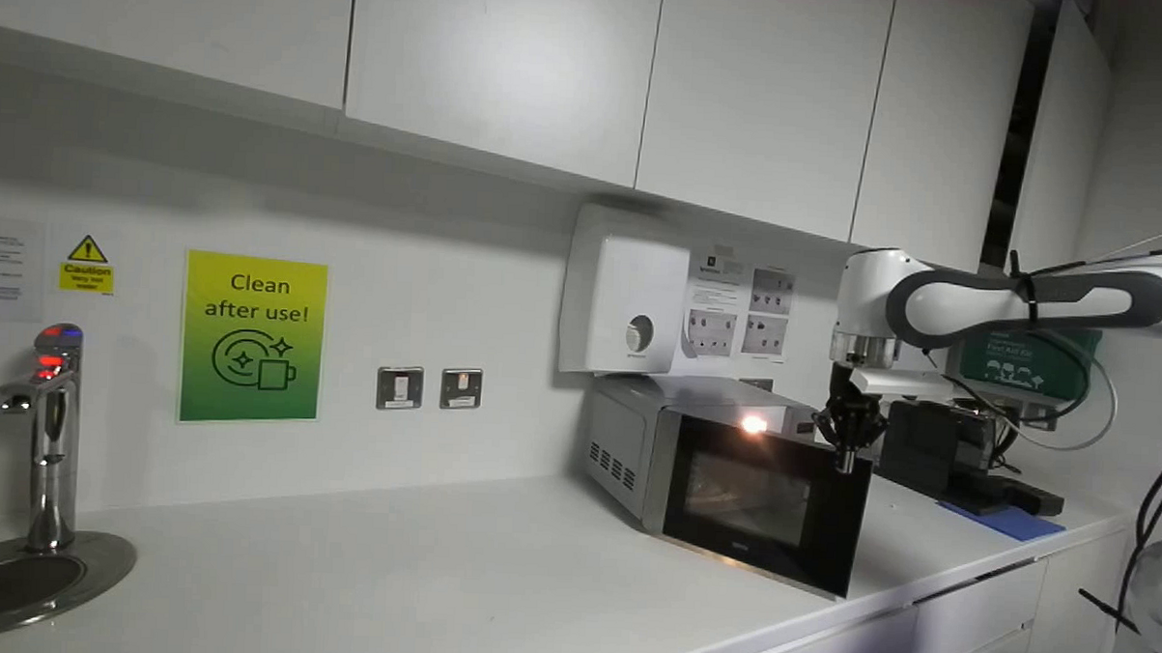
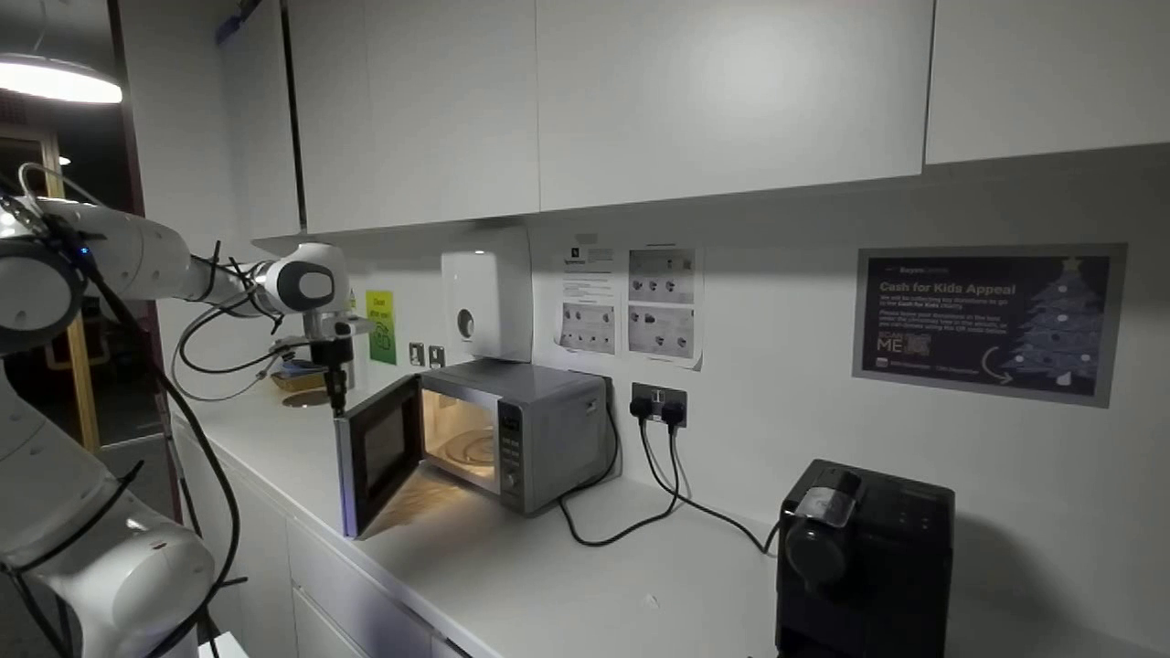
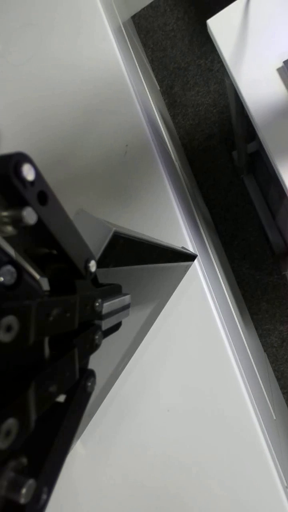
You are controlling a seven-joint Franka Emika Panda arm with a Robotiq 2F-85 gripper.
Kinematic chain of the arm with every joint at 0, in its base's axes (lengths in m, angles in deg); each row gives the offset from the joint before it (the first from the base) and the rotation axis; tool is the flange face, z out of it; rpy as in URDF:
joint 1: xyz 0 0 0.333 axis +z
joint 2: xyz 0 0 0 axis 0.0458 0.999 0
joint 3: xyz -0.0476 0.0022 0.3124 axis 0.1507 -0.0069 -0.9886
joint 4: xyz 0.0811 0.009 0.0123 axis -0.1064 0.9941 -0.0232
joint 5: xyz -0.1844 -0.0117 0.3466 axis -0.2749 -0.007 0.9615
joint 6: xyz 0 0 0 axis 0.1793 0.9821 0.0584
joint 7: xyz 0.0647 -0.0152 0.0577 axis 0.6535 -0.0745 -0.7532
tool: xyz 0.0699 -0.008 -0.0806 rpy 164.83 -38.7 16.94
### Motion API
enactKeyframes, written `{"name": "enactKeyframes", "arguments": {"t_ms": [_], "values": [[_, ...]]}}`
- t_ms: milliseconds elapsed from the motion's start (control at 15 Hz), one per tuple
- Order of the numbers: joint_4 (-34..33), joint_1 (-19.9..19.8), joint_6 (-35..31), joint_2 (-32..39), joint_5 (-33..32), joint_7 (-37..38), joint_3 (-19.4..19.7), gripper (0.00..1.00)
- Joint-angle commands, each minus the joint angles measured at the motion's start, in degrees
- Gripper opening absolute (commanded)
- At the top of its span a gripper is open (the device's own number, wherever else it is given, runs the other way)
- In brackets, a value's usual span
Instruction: Close the microwave fully
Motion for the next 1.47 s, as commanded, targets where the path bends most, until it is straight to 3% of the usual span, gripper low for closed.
{"name": "enactKeyframes", "arguments": {"t_ms": [0, 1400], "values": [[2.9, -1.2, -1.7, -3.4, 1.7, -0.4, 0.6, 0.00], [6.0, -4.7, -2.1, -6.2, 1.6, -1.4, 2.3, 0.00]]}}
